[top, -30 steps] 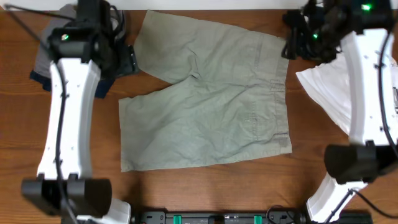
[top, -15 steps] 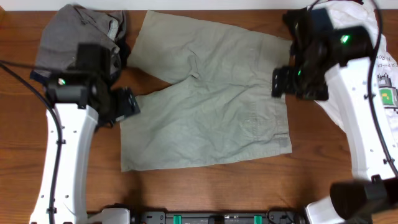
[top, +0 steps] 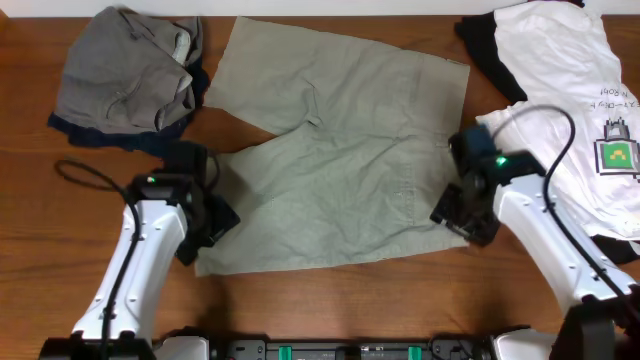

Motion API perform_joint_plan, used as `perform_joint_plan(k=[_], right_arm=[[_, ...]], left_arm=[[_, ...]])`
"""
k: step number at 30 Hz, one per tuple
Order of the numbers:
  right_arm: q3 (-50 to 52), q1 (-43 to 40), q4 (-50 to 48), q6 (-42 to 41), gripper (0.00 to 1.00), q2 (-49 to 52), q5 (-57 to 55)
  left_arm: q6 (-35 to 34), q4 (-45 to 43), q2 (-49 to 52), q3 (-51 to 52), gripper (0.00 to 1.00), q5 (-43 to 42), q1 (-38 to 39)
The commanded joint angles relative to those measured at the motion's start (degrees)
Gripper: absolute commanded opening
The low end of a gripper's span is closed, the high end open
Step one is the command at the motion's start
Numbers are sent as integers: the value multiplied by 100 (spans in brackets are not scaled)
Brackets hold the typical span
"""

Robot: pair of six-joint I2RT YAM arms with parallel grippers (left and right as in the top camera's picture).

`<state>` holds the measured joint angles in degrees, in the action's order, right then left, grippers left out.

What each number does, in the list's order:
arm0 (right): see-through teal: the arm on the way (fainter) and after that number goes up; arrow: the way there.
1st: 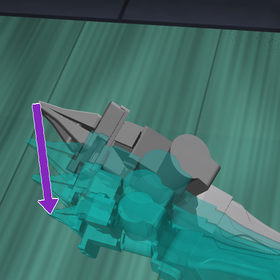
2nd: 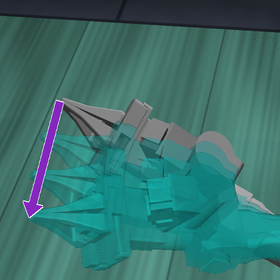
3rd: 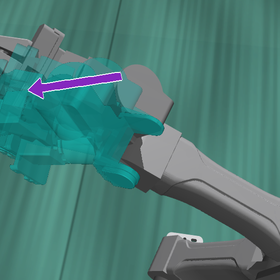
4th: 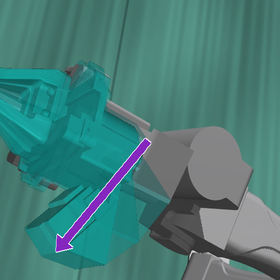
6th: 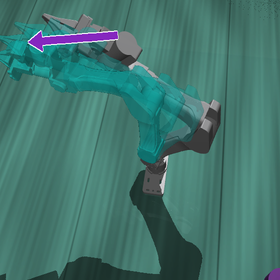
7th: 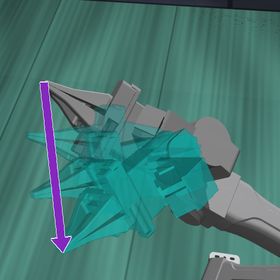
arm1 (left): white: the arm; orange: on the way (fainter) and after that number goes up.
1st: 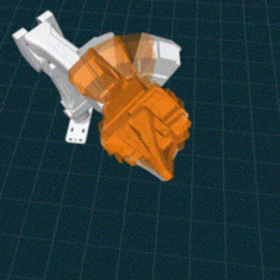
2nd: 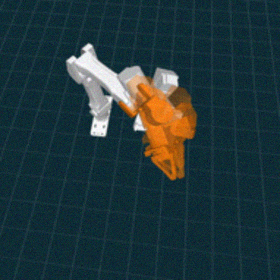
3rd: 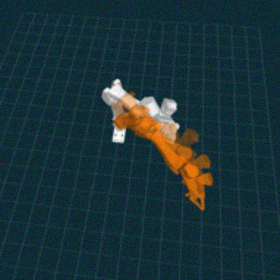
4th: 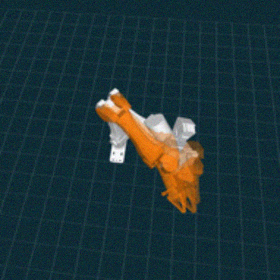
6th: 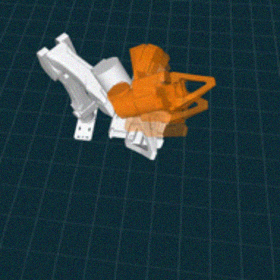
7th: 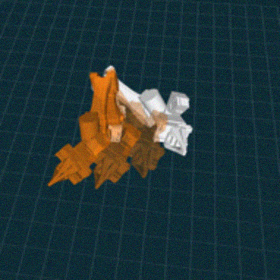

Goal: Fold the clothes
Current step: 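Move both grippers down and grasp the two leg hems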

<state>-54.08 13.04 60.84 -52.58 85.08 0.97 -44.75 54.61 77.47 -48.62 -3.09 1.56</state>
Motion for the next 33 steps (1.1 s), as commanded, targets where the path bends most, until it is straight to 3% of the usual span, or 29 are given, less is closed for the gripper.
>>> perform_joint_plan(k=[1, 5, 11, 12, 17, 25, 29, 33], right_arm=[[413, -2, -214, -2107, 57, -107, -385], [684, -11, -407, -3154, 69, -107, -708], [750, -11, -608, -3226, 79, -107, -1154], [752, -11, -612, -3226, 80, -107, -1233], [872, -9, -675, -3226, 80, -107, -1296], [1423, 13, -1596, -3018, 83, -107, -793], [1676, 15, -2153, -2728, 86, -107, -765], [1895, 15, -2505, -2682, 83, -107, -782]], left_arm=[[-1849, -173, -42, 393, 59, 269, -15], [-3497, -184, -42, 789, 57, 680, -15], [-4535, -435, -42, 1257, 59, 1019, -15], [-4538, -584, -42, 1340, 63, 1025, -15], [-4535, -1314, -42, 1738, 65, 1023, -15], [-4538, -1534, -37, 1845, 65, 1025, -15], [-4538, -1698, -35, 1847, 71, 1025, -15], [-4538, -1786, -33, 1847, 72, 1023, -15]])
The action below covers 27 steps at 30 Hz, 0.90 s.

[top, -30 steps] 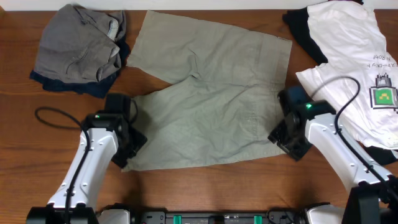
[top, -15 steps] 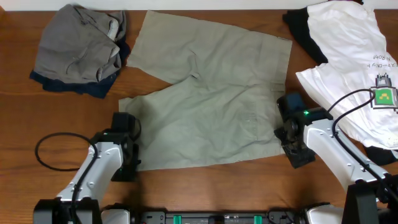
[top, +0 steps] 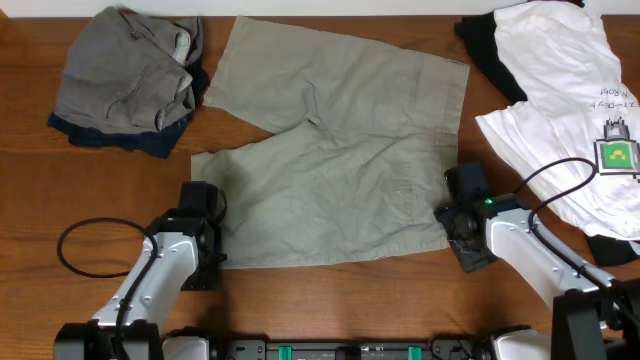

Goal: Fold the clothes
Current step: 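Move both grippers down and grasp the two leg hems, then lift the leg hems and fold them up toward the waistband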

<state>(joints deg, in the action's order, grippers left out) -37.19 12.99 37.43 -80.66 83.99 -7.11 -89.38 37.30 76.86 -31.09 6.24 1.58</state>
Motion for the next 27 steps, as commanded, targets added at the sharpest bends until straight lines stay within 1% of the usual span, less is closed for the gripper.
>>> perform_joint_plan(k=[1, 3, 4, 6, 10, 12, 18, 19, 20, 21, 22, 23, 24, 25, 26, 27], right_arm=[[271, 22, -249, 129, 82, 2, 26], [348, 20, -299, 175, 81, 2, 26], [361, 20, -295, 251, 82, 2, 26], [363, 20, -278, 452, 88, 2, 28], [363, 20, -295, 511, 95, 2, 162], [363, 20, -365, 511, 94, 2, 262], [363, 20, -527, 511, 88, 2, 354], [363, 20, -544, 511, 87, 2, 350], [363, 20, -579, 514, 84, 2, 350], [363, 20, -599, 514, 79, 2, 350], [363, 20, -621, 516, 66, 2, 348], [363, 20, -625, 516, 50, 2, 348], [363, 20, -625, 516, 32, 2, 348], [363, 20, -625, 514, 12, 2, 348], [363, 20, -638, 516, 1, 2, 350], [363, 20, -647, 516, 1, 2, 348]], left_arm=[[-74, -52, 28, 94, 73, 87, -17], [-72, -50, 28, 94, 77, 79, -17], [-70, -28, 28, 94, 77, 70, -17], [-66, 46, 28, 94, 77, 42, -17], [-46, 146, 28, 94, 77, 22, -17], [-24, 173, 28, 94, 77, 22, -17], [-26, 254, 28, 94, 76, 22, -17], [-26, 251, 28, 94, 74, 22, -17], [-26, 249, 28, 94, 61, 22, -17], [-26, 249, 28, 94, 50, 22, -17], [-26, 249, 28, 92, 36, 22, -17], [-26, 249, 28, 94, 27, 22, -17], [-26, 249, 28, 92, 16, 24, -17], [-26, 249, 28, 94, 7, 22, -17], [-26, 251, 28, 94, 6, 22, -17], [-26, 251, 28, 94, 6, 24, -17]])
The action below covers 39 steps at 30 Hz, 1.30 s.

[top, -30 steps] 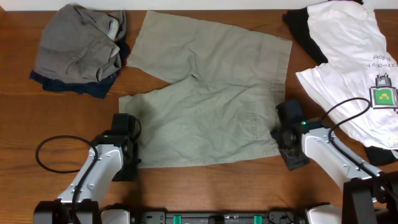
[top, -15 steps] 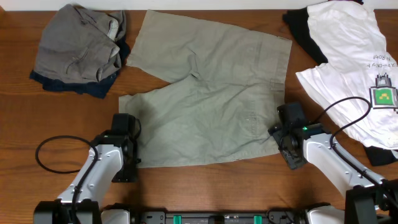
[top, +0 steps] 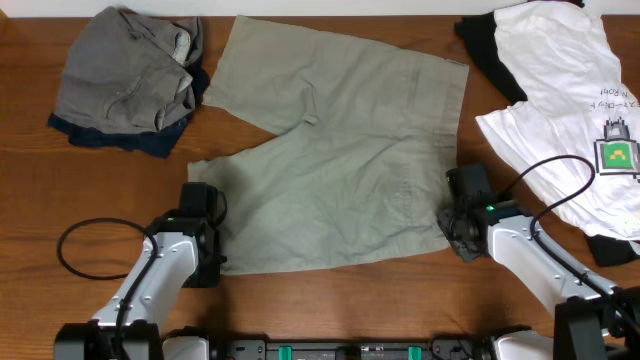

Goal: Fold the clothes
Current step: 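Lift the leg hems and fold them up toward the waistband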

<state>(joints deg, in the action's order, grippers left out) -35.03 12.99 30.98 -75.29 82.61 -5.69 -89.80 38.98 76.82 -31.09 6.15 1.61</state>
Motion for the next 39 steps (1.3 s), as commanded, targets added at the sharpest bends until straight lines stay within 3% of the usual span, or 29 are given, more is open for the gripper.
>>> perform_joint_plan(k=[1, 7, 9, 14, 21, 33, 39], right_arm=[[146, 20, -15, -22, 1, 140, 205], [136, 4, -243, 564, 1, 138, 234], [120, 4, -385, 1362, 1, 127, 387], [-111, 2, -240, 1941, 1, 26, 555], [-859, -170, 966, 2223, 1, -474, 435], [-1484, -977, 2938, 2439, 1, -1799, 494], [-1952, -1095, 3991, 2653, 1, -2385, 621]], left_arm=[[15, 85, 33, 92, 6, 33, -20], [48, 92, 22, 85, 6, 33, -20], [404, 76, -31, 33, 6, -55, -20], [1720, 105, -396, -190, 6, -118, -20], [2149, 103, -1493, -251, 6, -94, -20], [3272, 157, -4205, -691, 6, -92, -20], [3440, 649, -4756, -1303, 6, 76, -20]])
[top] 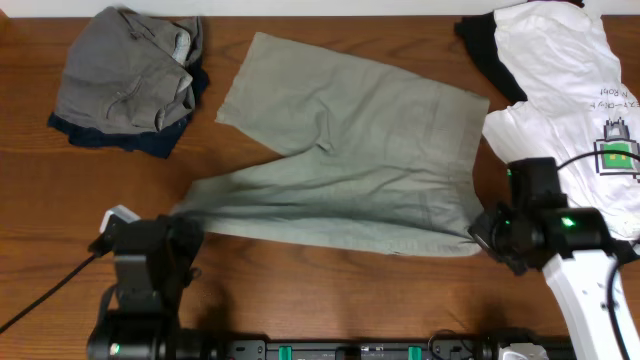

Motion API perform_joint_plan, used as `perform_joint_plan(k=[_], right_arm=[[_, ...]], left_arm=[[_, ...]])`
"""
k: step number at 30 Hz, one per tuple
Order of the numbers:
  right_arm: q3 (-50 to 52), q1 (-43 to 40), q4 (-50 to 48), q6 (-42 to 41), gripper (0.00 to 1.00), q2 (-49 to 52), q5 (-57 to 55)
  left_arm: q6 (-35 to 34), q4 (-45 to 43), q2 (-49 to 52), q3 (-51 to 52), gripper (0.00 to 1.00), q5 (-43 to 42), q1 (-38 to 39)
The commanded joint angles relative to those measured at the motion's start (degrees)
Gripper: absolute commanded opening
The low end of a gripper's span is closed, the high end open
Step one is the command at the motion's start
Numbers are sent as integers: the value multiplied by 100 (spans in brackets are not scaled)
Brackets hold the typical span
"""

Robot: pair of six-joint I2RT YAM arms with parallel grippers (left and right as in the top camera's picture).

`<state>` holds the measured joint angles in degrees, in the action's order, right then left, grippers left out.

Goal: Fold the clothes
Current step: 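Lift the leg hems and fold them up toward the waistband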

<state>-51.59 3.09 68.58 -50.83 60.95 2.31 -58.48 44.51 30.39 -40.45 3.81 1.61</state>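
Note:
Pale green shorts (350, 130) lie across the middle of the table in the overhead view. Their far leg is flat. The near leg (320, 205) is pulled into a narrow taut band between the two grippers. My left gripper (186, 224) is at the hem corner on the left, shut on the cloth. My right gripper (482, 240) is at the waistband corner on the right, also shut on the cloth. The fingertips of both are largely hidden under the arms and the fabric.
A folded grey garment (125, 70) sits on a navy one at the back left. A white printed T-shirt (560, 80) with a black piece beside it lies at the back right. A black cable (45, 295) trails off at the front left.
Both grippers have risen with the near edge of the shorts in them. The near leg, flat before, is now stretched narrow, and the whole garment has shifted slightly right.
At first both grippers were over the near leg's left hem and right waist side. Then they sat at its front corners on the table and stayed there. Now they hold those corners up, with the cloth taut between them.

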Motion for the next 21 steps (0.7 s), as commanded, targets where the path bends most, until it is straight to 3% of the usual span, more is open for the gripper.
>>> perform_joint_plan(k=[1, 7, 12, 21], right_arm=[[-389, -105, 433, 208, 1, -293, -173], [-730, -103, 1215, 229, 1, -544, -26], [-723, -103, 951, 227, 1, -492, -114], [-723, -105, -415, 227, 1, 435, -739]], left_arm=[[348, 227, -118, -520, 6, 310, -20], [490, 625, -118, -1060, 6, 267, -17], [501, 448, 70, -1069, 6, 334, -20], [925, -1373, 2017, -1067, 6, 328, -17]])
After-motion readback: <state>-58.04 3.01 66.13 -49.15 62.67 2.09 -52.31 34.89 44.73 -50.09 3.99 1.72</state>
